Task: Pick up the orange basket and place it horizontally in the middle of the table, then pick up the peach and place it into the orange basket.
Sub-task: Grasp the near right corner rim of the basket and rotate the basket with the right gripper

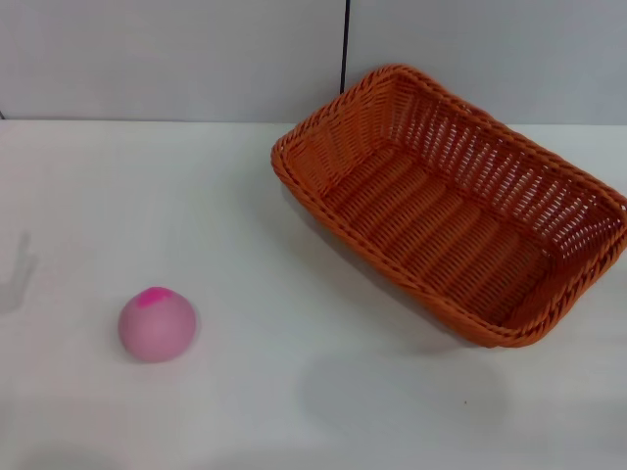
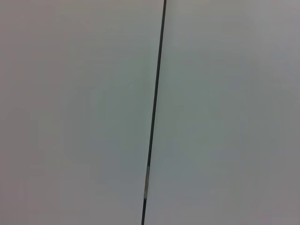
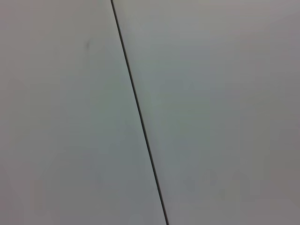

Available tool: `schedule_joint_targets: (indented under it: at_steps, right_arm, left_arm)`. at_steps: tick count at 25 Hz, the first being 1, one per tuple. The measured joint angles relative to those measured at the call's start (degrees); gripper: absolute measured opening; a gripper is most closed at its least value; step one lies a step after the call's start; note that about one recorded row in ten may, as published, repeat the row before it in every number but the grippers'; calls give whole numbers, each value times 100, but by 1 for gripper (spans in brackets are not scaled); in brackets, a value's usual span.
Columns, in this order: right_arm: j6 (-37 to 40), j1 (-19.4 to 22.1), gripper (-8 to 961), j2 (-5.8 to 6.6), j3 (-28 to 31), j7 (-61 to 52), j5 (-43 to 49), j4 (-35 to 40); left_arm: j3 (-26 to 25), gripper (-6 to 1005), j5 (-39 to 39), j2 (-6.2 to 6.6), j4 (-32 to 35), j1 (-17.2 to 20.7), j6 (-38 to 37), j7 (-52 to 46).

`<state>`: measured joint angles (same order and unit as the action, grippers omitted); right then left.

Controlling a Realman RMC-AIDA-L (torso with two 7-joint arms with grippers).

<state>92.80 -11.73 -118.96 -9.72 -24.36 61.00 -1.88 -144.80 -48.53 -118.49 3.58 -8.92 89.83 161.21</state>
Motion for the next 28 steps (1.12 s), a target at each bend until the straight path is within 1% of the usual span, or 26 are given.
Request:
schedule_joint_targets:
  at_steps: [1, 3, 6, 10, 11, 12, 13, 15, 16, 17, 18, 20, 21, 22, 23, 26, 28]
  right_arm:
    - [-27, -8, 470, 1, 3, -1, 0, 8]
    - [-87, -29, 549, 7, 12, -2, 0, 15]
    - [-117, -41, 711, 10, 39, -3, -20, 26]
    - [-49, -27, 710, 13, -3, -44, 79, 151]
    - [-36, -1, 710, 13, -13, -275, 338, 369]
    - [-36, -1, 710, 13, -13, -275, 338, 369]
    - [-48, 11, 710, 16, -12, -508, 520, 538]
    - [-175, 32, 710, 25, -12, -1377, 1066, 1098]
    - [-372, 12, 710, 31, -12, -2375, 1666, 1794]
    - [-460, -15, 709, 34, -13, -2805, 1943, 2130]
    - [-460, -15, 709, 34, -13, -2805, 1943, 2130]
    - [-621, -117, 709, 33, -12, -3750, 2602, 2898]
    - [-696, -258, 709, 37, -10, -4672, 3285, 3624]
    - [-696, -258, 709, 37, -10, -4672, 3285, 3624]
    - [-699, -344, 709, 48, -13, -5139, 3639, 4005]
    - [-536, -644, 708, 143, -81, -6322, 4479, 4846]
    - [-355, -842, 706, 231, -281, -6992, 4895, 5325]
  left_arm:
    - [6, 805, -4, -7, 2, 3, -24, 4]
    - [13, 805, -12, -11, 2, 4, -24, 8]
    - [14, 805, -21, -16, 2, 5, 8, -10]
    - [14, 805, -23, -16, 3, 5, 32, -13]
    - [17, 805, -25, -17, 7, -6, 46, -14]
    - [17, 805, -25, -17, 7, -6, 46, -14]
    - [22, 805, -25, -16, 10, -23, 48, -17]
    - [35, 804, -26, -16, 11, -40, 51, -25]
    - [47, 804, -26, -17, 11, -48, 53, -29]
    - [64, 804, -26, -17, 11, -56, 55, -32]
    - [74, 804, -26, -17, 11, -69, 57, -33]
    - [80, 804, -26, -16, 11, -102, 58, -50]
    - [84, 804, -25, -13, 7, -127, 59, -126]
    - [84, 804, -25, -13, 7, -127, 59, -126]
    - [86, 804, -25, -12, -1, -134, 59, -182]
    - [91, 804, -25, -7, -21, -132, 58, -305]
    - [92, 804, -25, -7, -23, -114, 45, -308]
